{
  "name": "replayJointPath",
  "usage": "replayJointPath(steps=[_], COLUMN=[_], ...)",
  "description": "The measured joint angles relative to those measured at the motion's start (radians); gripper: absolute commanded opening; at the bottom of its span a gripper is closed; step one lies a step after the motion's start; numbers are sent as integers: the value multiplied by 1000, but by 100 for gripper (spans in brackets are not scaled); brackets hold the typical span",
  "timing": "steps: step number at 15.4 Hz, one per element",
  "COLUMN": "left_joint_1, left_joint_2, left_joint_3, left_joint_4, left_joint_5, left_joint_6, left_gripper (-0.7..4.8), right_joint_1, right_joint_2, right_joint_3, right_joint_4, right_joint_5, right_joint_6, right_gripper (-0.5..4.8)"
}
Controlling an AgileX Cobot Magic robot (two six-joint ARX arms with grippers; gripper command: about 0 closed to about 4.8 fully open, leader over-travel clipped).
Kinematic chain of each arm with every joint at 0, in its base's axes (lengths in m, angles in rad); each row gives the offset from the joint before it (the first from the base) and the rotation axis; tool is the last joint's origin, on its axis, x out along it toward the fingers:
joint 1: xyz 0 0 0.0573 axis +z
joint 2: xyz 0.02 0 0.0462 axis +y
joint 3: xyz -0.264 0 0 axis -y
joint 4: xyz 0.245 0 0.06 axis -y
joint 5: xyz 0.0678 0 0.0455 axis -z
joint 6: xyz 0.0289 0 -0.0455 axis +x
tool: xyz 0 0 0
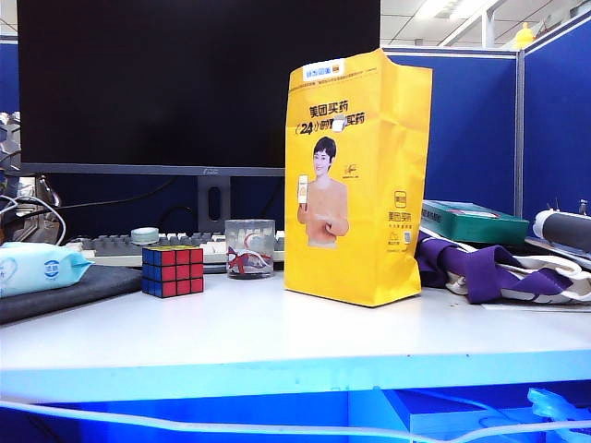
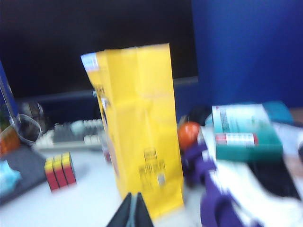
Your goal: Pick up the Rubik's Cube and throw it into the yellow paper bag.
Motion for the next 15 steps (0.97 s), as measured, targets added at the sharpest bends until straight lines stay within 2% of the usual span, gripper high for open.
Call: replayJointPath(steps=[1,2,3,4,5,6,7,8,9,11,15], left_joint_1=[0,0,-1,-1,0,0,-1,1,1,8,8], left_joint_2=[178,325,457,598,709,800,923,986,1025,1065,1152], left_joint_3=[146,270,394,537,664,789,958,1036,1090,1136,1139], left_joint_4=[-7,-44,-142,-227,-316,-450,-579,-648,-716,-731,-750], left_joint_5=[55,107,142,154,153,146,111,54,25,7,7], left_joint_6=[59,146,215,274,332,423,542,617,656,722,743], left_gripper=[170,253,382,463,472,472,472,472,472,472,471], right_joint_1=[0,0,0,0,0,0,-1,-1,-1,0,0], right_joint_2=[1,5,14,25,45,77,147,223,314,552,919], right_joint_3=[31,56,79,109,148,195,253,296,344,503,781], right_joint_4=[2,6,2,-31,-74,-129,-193,-248,-279,-328,-412], right_joint_5=[0,-1,-1,-2,-3,-6,-16,-52,-97,-252,-432], right_joint_6=[0,0,0,0,0,0,0,1,2,2,-5], right_gripper=[-1,-2,-2,-2,-2,-2,-2,-2,-2,-1,-1])
